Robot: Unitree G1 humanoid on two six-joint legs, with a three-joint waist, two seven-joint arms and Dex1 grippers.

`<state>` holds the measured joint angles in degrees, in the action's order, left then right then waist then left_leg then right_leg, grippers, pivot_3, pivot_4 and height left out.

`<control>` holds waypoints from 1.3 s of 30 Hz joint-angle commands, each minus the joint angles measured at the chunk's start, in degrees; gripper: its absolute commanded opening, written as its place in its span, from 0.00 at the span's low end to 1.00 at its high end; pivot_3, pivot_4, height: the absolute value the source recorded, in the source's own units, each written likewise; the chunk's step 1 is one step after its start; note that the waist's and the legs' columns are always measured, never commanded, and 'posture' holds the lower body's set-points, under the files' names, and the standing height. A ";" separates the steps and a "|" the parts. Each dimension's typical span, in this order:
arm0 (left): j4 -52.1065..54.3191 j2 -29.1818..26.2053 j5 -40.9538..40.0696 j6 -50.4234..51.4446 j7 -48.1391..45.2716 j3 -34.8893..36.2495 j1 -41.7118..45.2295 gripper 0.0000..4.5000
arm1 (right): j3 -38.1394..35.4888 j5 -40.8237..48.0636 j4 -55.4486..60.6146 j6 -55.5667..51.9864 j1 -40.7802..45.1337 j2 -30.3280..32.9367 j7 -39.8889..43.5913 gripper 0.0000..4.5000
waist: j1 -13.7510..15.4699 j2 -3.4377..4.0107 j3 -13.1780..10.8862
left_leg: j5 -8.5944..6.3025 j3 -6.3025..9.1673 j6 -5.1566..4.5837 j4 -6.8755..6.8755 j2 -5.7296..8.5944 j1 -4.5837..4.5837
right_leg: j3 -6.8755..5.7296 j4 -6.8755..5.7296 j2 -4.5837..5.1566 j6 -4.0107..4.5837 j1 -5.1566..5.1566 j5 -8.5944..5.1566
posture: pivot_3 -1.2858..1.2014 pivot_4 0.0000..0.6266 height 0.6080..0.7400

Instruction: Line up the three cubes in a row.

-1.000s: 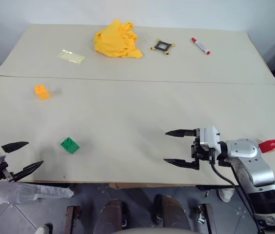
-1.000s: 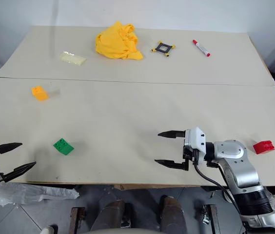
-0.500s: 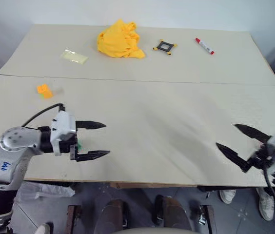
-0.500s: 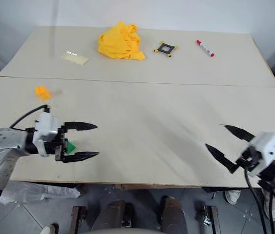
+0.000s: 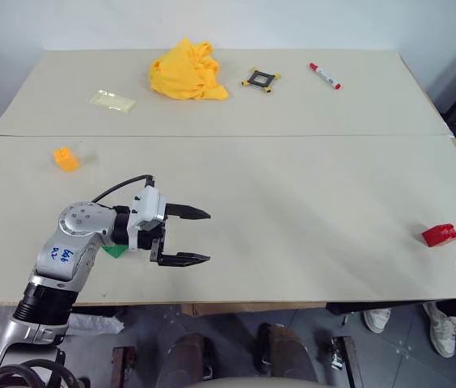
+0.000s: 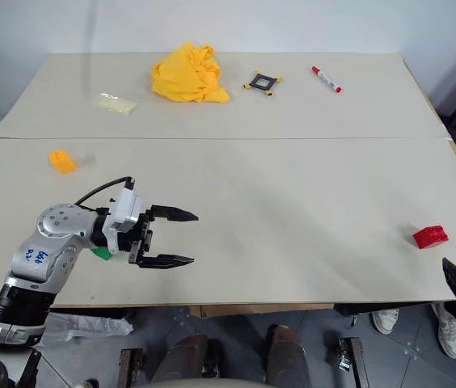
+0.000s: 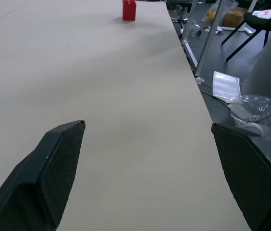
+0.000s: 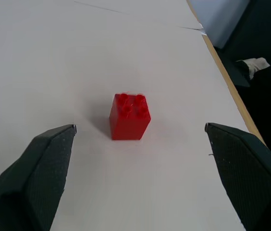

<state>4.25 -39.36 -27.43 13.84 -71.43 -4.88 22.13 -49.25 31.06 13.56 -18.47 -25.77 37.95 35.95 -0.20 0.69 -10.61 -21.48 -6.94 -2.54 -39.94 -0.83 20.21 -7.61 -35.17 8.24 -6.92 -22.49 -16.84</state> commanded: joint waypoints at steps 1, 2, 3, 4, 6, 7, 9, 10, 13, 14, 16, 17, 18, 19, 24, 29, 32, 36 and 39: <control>1.45 0.14 -0.21 -0.33 0.72 1.68 -0.41 0.99 | 0.76 2.24 -5.19 -8.61 4.80 7.71 1.24 1.00 | 0.08 -0.01 0.00 | -0.01 0.01 -0.01 -0.01 0.00 0.01 | 0.03 0.00 0.00 0.00 0.00 0.00 | 0.52 0.24 1.00; 1.46 0.20 -0.06 -0.53 0.92 1.78 -0.50 0.99 | 1.42 3.05 -6.97 -11.99 6.54 10.07 1.84 1.00 | 0.09 0.00 0.00 | -0.02 0.01 -0.03 -0.04 0.01 0.03 | 0.06 0.00 0.05 0.00 0.00 0.00 | 0.52 0.24 1.00; 1.68 0.13 0.08 -0.77 1.03 1.86 -0.81 0.99 | 2.45 3.08 -8.98 -14.12 8.12 12.54 2.87 1.00 | 0.16 -0.01 0.00 | -0.02 0.01 -0.05 -0.04 0.02 0.03 | 0.06 0.00 0.07 0.00 0.00 0.00 | 0.52 0.24 1.00; 1.86 0.03 0.36 -1.23 1.08 1.90 -1.08 0.99 | 3.63 2.52 -11.10 -15.54 9.66 14.73 3.77 1.00 | 0.26 0.00 0.00 | -0.02 0.04 -0.05 -0.05 0.02 0.05 | 0.06 0.00 0.08 0.00 0.00 0.00 | 0.52 0.24 1.00; 3.20 -0.29 0.31 -1.30 1.41 2.30 -2.17 0.99 | 7.33 1.86 -16.19 -19.55 13.34 20.00 6.69 1.00 | 0.39 0.00 0.00 | -0.01 0.09 -0.08 -0.06 0.03 0.11 | 0.03 0.02 0.10 0.01 0.00 0.00 | 0.52 0.24 1.00; 3.53 -0.34 0.28 -1.22 1.50 2.44 -2.40 0.99 | 8.68 1.77 -17.92 -21.31 14.76 21.66 7.52 1.00 | 0.35 -0.01 0.00 | -0.01 0.09 -0.08 -0.06 0.03 0.11 | 0.02 0.04 0.10 0.00 0.00 0.00 | 0.52 0.24 1.00; 4.37 -0.43 0.30 -1.14 1.93 2.90 -3.16 0.99 | 11.92 1.63 -21.04 -24.25 17.44 24.21 9.47 1.00 | 0.39 -0.02 -0.01 | -0.03 0.08 -0.11 -0.06 0.03 0.15 | 0.01 0.06 0.12 0.00 -0.01 0.01 | 0.52 0.24 1.00; 4.78 -0.51 0.42 -1.18 2.12 3.13 -3.59 0.99 | 13.96 0.73 -22.56 -23.93 18.43 25.29 11.08 1.00 | 0.44 -0.02 -0.01 | -0.03 0.10 -0.11 -0.08 0.03 0.16 | -0.01 0.07 0.12 0.00 -0.01 0.01 | 0.52 0.24 1.00; 5.05 -0.65 0.80 -1.38 2.50 3.52 -4.06 0.99 | 18.26 -1.92 -26.05 -23.34 22.10 26.54 11.31 1.00 | 0.38 -0.02 -0.01 | -0.03 0.10 -0.13 -0.10 0.04 0.17 | -0.05 0.07 0.13 -0.02 0.00 0.02 | 0.52 0.24 1.00; 4.96 -0.64 0.89 -1.43 2.56 3.57 -4.04 0.99 | 19.04 -2.51 -26.82 -23.40 23.18 26.58 11.01 1.00 | 0.36 -0.02 -0.01 | -0.03 0.09 -0.13 -0.10 0.05 0.17 | -0.09 0.07 0.13 -0.02 -0.01 0.02 | 0.52 0.24 1.00; 5.30 -0.67 0.92 -1.43 2.85 3.74 -4.27 1.00 | 20.47 -3.61 -28.54 -22.83 24.97 26.36 11.14 0.96 | 0.36 -0.02 -0.01 | -0.03 0.08 -0.13 -0.10 0.06 0.17 | -0.12 0.06 0.14 -0.04 -0.01 0.03 | 0.52 0.24 1.00; 5.47 -0.67 0.93 -1.41 2.98 3.76 -4.33 1.00 | 21.24 -4.22 -29.76 -21.87 25.94 26.05 11.41 0.92 | 0.31 -0.01 -0.01 | -0.03 0.08 -0.12 -0.10 0.06 0.18 | -0.13 0.07 0.14 -0.04 -0.01 0.03 | 0.52 0.24 1.00; 5.61 -0.67 0.93 -1.39 3.07 3.78 -4.37 1.00 | 21.77 -4.74 -30.69 -21.16 26.67 25.81 11.69 0.86 | 0.32 -0.02 -0.01 | -0.03 0.08 -0.12 -0.10 0.06 0.17 | -0.14 0.07 0.14 -0.04 -0.01 0.03 | 0.52 0.24 1.00; 5.56 -0.66 0.99 -1.42 3.11 3.75 -4.28 1.00 | 22.40 -5.23 -31.60 -20.14 27.37 25.55 12.18 0.80 | 0.32 -0.02 -0.01 | -0.03 0.08 -0.13 -0.10 0.06 0.18 | -0.15 0.07 0.13 -0.04 -0.01 0.03 | 0.52 0.24 1.00; 4.31 -1.41 1.62 -2.78 2.60 4.51 -3.74 1.00 | 25.29 -7.06 -32.37 -15.99 29.81 25.69 15.89 0.42 | 0.21 -0.01 -0.01 | -0.03 0.06 -0.12 -0.10 0.05 0.18 | -0.19 0.08 0.12 -0.04 -0.02 0.03 | 0.52 0.24 1.00; 2.63 -2.23 -1.05 -1.88 1.78 7.25 -4.37 1.00 | 30.81 -4.17 -19.86 -13.81 33.23 28.36 28.97 0.33 | -0.08 0.05 -0.02 | -0.03 0.05 -0.11 -0.10 0.02 0.17 | -0.19 0.07 0.08 -0.04 -0.05 0.03 | 0.52 0.24 1.00; -0.50 -2.51 -1.61 -1.96 1.66 9.55 -5.17 1.00 | 42.76 -7.06 -12.91 -12.16 43.81 28.36 36.01 0.33 | -0.71 0.08 -0.05 | -0.03 0.01 -0.09 -0.09 -0.03 0.13 | -0.18 0.04 0.05 -0.04 -0.07 0.03 | 0.52 0.24 1.00; -2.31 -2.69 -0.74 -2.85 2.00 10.80 -5.85 1.00 | 58.38 -13.16 -13.23 -13.42 63.72 19.50 39.28 0.33 | -1.35 0.05 -0.09 | -0.04 0.05 -0.06 -0.11 -0.05 0.14 | -0.17 0.04 0.07 -0.03 -0.09 0.02 | 0.52 0.24 1.00; -1.68 -2.74 -0.75 -2.92 2.30 11.42 -6.89 1.00 | 65.45 -18.06 -17.40 -10.42 71.25 13.53 41.05 0.33 | -1.03 0.02 -0.10 | -0.05 0.14 -0.04 -0.11 -0.02 0.37 | -0.20 0.08 0.09 -0.03 -0.23 0.02 | 0.52 0.24 1.00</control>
<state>1.47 -41.51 -27.78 11.62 -69.41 4.91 15.74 14.60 15.43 -2.24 -30.38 44.34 51.81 75.90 -1.23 0.71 -10.71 -21.53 -6.68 -2.58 -40.08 -0.80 20.74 -7.87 -35.10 8.37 -6.95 -22.81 -16.82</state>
